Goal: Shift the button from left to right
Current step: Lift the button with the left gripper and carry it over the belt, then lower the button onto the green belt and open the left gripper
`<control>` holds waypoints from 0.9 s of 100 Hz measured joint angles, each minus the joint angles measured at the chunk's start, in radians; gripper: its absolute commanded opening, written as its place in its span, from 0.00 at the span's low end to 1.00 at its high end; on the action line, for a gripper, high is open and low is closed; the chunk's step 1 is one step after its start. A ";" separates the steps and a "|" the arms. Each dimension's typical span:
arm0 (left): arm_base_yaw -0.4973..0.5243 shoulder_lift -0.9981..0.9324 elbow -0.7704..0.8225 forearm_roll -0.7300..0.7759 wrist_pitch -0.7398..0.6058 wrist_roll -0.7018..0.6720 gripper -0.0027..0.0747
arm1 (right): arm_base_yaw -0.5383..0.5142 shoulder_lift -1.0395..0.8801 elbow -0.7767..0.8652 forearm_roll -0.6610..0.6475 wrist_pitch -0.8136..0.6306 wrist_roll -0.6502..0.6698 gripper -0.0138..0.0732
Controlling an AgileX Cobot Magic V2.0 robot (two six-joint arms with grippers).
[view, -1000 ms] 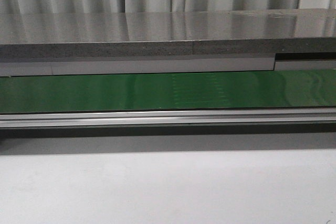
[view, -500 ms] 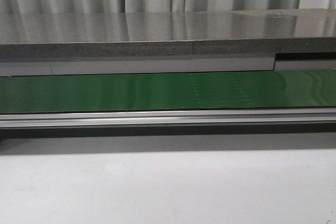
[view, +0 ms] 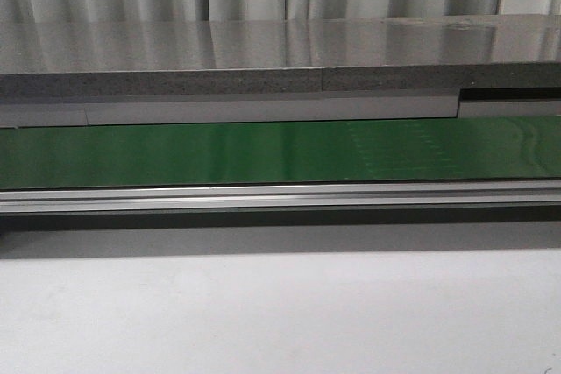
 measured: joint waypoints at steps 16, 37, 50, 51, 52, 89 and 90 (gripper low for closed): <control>-0.002 -0.061 -0.009 -0.013 0.033 0.017 0.02 | 0.000 0.000 0.000 0.000 0.000 0.000 0.08; -0.043 -0.111 -0.011 -0.086 0.073 0.078 0.02 | 0.000 0.000 0.000 0.000 0.000 0.000 0.08; -0.092 -0.113 -0.011 -0.115 0.079 0.090 0.02 | 0.000 0.000 0.000 0.000 0.000 0.000 0.08; -0.095 -0.113 -0.011 -0.117 0.079 0.092 0.02 | 0.000 0.000 0.000 0.000 0.000 0.000 0.08; -0.098 -0.113 -0.011 -0.117 0.079 0.092 0.02 | 0.000 0.000 0.000 0.000 0.000 0.000 0.08; -0.191 -0.095 -0.011 -0.126 0.097 0.098 0.02 | 0.000 0.000 0.000 0.000 0.000 0.000 0.08; -0.191 -0.094 -0.011 -0.126 0.097 0.098 0.02 | 0.000 0.000 0.000 0.000 0.000 0.000 0.08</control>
